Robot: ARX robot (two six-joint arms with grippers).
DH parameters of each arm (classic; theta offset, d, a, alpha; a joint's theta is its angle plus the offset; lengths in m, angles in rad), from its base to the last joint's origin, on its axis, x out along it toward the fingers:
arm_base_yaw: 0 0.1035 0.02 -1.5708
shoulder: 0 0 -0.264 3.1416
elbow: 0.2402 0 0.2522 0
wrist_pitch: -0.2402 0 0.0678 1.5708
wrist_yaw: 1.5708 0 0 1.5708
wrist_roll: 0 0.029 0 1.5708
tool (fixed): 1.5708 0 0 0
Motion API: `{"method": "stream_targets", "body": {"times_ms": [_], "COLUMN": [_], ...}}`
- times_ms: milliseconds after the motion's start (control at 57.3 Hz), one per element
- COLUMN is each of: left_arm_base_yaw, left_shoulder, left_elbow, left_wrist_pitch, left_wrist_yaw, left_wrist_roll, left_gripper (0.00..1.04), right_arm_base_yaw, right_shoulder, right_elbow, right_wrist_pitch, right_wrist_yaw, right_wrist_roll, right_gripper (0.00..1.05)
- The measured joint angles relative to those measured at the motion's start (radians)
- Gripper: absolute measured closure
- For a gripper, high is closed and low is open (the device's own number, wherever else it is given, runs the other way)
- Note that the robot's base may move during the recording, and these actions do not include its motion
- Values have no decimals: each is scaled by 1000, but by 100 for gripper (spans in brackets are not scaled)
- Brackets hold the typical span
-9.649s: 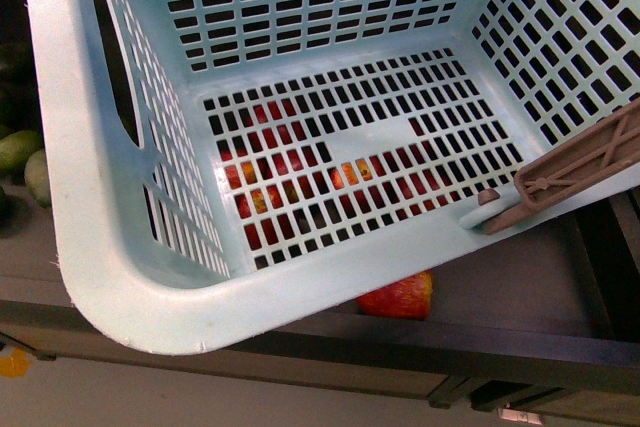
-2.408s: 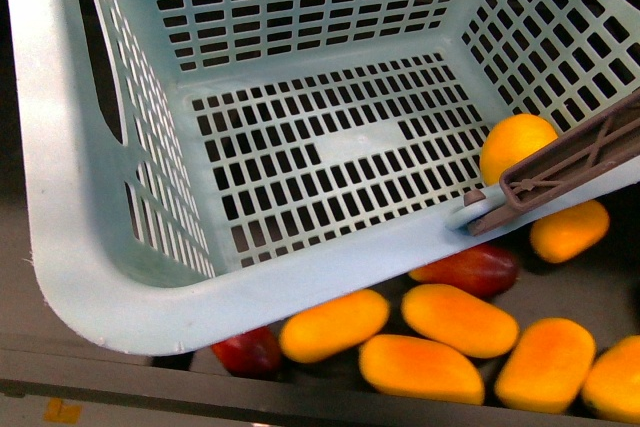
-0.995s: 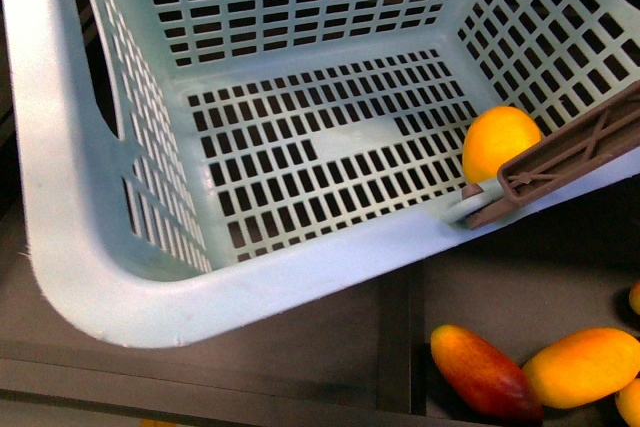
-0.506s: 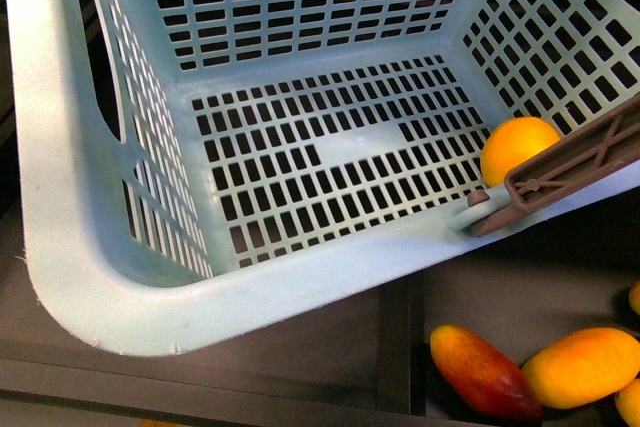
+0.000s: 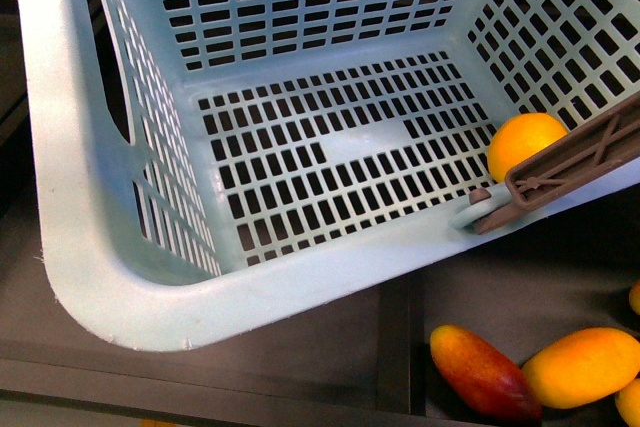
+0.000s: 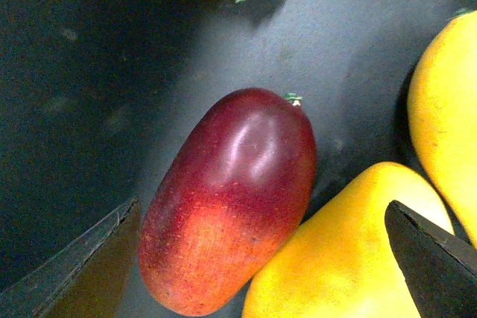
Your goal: Pick lemon and mango into basket
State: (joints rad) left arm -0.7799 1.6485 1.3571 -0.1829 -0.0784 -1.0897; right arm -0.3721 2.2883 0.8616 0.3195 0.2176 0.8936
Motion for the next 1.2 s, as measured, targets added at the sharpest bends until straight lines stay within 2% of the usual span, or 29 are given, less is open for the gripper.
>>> {"method": "stream_targets", "body": {"times_ms": [663, 872, 1029, 1204], "left_arm_base_yaw": [0, 0, 0, 0], "left_shoulder": [0, 0, 0, 0], "left_elbow": [0, 0, 0, 0], "left_wrist_pitch": [0, 0, 0, 0], "left_wrist_yaw": [0, -2, 1, 0], "left_wrist_roll": [0, 0, 0, 0], "left_gripper": [98, 98, 98, 98], "right_arm_base_yaw": [79, 81, 77, 49], "right_shoulder": [163, 167, 131, -19], "right_elbow": [201, 200, 164, 92], "right_wrist_pitch": [-89, -113, -82, -45], "right_wrist_yaw": [23, 41, 41, 13], "right_wrist_roll": [7, -2, -66, -221], "right_gripper": [9, 35, 39, 39]}}
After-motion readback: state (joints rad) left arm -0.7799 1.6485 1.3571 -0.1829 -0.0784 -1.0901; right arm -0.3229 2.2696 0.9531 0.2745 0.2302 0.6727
